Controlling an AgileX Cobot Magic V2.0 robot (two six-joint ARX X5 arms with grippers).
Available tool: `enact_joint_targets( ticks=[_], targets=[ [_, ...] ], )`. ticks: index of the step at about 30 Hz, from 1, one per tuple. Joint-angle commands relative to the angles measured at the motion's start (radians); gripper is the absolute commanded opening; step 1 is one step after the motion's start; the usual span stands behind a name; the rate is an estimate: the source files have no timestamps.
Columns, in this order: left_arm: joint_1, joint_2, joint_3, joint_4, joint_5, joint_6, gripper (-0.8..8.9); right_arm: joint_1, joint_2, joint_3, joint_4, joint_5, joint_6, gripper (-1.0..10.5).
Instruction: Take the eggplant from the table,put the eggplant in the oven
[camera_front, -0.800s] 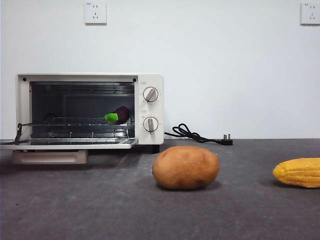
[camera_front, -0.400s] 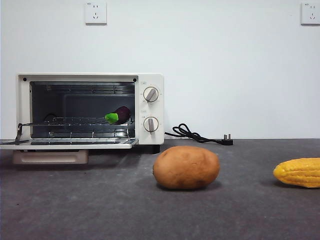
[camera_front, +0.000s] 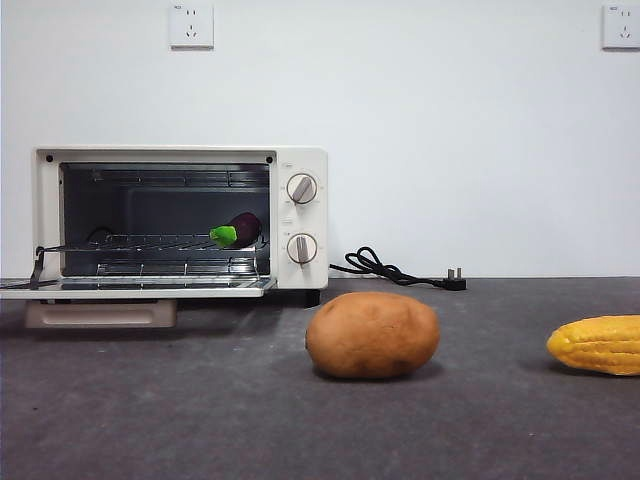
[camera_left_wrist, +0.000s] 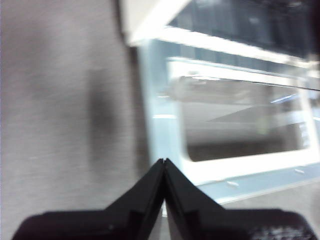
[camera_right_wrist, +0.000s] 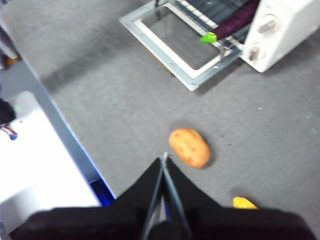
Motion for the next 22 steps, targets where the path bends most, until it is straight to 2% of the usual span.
enact_joint_targets(
  ticks=[1,6,10,15,22],
  targets=[
    [0.024,0.043,-0.007,0.022,0.019,0.023,-0.06,0.001,-0.003,0.001,0.004,0.010,-0.005,-0.1],
    [0.068,0.115,-0.007,0.080,0.134,0.017,-0.06,0.001,-0.003,0.001,0.005,0.010,-0.002,-0.1],
    [0.077,0.163,-0.007,0.105,0.139,0.014,-0.06,0.001,-0.002,0.001,0.005,0.014,0.005,-0.1],
    [0.076,0.230,-0.007,0.117,0.198,0.014,-0.06,0.001,-0.001,0.001,0.009,0.049,0.024,-0.1],
    [0.034,0.261,-0.007,0.127,0.205,0.019,-0.06,0.000,-0.001,0.001,0.013,0.051,0.040,-0.1]
  ],
)
